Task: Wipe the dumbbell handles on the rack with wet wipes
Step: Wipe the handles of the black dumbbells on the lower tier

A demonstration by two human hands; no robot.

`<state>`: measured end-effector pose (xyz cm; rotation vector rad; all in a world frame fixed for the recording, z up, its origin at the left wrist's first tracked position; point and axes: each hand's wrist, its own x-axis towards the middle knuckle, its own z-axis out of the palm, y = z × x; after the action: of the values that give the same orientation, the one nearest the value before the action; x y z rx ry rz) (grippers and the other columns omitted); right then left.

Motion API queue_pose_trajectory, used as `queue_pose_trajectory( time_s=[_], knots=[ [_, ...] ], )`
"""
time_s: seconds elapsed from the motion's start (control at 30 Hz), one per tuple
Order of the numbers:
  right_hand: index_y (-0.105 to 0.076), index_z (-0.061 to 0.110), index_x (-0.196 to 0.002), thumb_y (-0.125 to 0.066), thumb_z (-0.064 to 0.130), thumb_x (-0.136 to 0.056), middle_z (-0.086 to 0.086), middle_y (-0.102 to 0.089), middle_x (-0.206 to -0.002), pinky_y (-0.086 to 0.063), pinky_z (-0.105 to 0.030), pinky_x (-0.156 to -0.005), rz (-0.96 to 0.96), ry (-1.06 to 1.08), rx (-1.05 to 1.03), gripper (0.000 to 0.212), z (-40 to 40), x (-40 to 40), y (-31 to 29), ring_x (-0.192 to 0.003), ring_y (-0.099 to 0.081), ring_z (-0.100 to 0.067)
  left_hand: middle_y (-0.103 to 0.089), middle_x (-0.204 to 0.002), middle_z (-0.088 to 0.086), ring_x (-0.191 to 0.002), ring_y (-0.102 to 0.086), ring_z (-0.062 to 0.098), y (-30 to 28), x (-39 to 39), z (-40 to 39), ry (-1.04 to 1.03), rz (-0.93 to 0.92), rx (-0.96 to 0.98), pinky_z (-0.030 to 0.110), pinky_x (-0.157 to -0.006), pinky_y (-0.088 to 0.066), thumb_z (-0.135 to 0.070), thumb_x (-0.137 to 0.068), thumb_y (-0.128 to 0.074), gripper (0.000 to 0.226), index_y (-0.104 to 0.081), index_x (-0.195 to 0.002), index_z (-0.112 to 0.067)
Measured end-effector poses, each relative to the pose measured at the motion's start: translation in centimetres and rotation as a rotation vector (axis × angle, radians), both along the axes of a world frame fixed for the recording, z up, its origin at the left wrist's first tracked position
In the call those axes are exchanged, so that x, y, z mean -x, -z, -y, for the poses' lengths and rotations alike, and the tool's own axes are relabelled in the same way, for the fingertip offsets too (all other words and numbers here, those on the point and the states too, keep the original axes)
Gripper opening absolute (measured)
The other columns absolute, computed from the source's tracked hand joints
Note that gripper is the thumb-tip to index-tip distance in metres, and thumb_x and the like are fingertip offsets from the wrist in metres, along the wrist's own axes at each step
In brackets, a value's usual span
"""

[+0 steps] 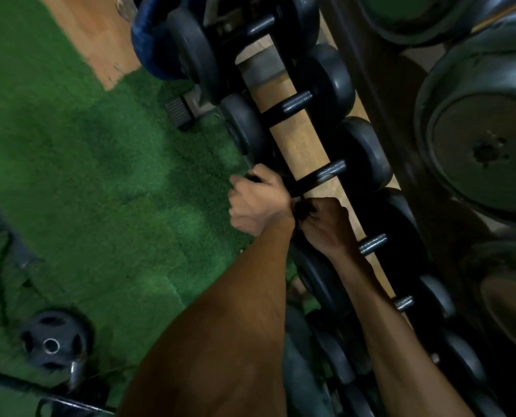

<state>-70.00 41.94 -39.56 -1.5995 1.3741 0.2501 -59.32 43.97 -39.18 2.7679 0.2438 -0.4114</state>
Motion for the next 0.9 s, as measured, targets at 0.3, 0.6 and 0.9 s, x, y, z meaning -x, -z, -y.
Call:
queue_pose_trajectory(
  time_s=[0.3,0.6,0.9],
  knots=[
    [-0.077,0.008,-0.096,-0.06,0.009,-0.083,-0.008,-0.07,-0.082,-0.05,-0.038,-0.076,0.161,0.471,-0.429,0.022,0.6,-0.5,2.5,-0.084,-0.066,-0.028,-0.072,-0.1,0.016,-0.093,-0.068,0.041,0.0,0.1,0.1,-0.008,0.005,-0.016,0.04,-0.071,-0.04,-0.044,-0.095,-0.045,0.042,-0.066,-0.103,-0.008],
    [-0.074,0.016,-0.083,-0.056,-0.002,-0.075,-0.005,-0.068,-0.076,-0.049,-0.033,-0.06,0.492,0.851,-0.83,0.027,0.4,-0.9,2.5,-0.066,-0.065,-0.022,-0.072,-0.103,0.017,-0.096,-0.067,0.04,-0.1,0.2,0.0,-0.009,0.013,-0.018,0.038,-0.07,-0.029,-0.045,-0.096,-0.046,0.043,-0.066,-0.105,-0.007],
    [-0.071,0.012,-0.086,-0.048,-0.002,-0.089,0.001,-0.071,-0.067,-0.05,-0.024,-0.061,0.51,0.917,-0.78,0.027,1.4,-0.4,2.1,-0.066,-0.065,-0.015,-0.072,-0.104,0.015,-0.097,-0.067,0.039,-0.1,0.1,0.0,-0.003,0.002,-0.029,0.039,-0.071,-0.035,-0.046,-0.096,-0.045,0.044,-0.066,-0.105,-0.009]
  ],
)
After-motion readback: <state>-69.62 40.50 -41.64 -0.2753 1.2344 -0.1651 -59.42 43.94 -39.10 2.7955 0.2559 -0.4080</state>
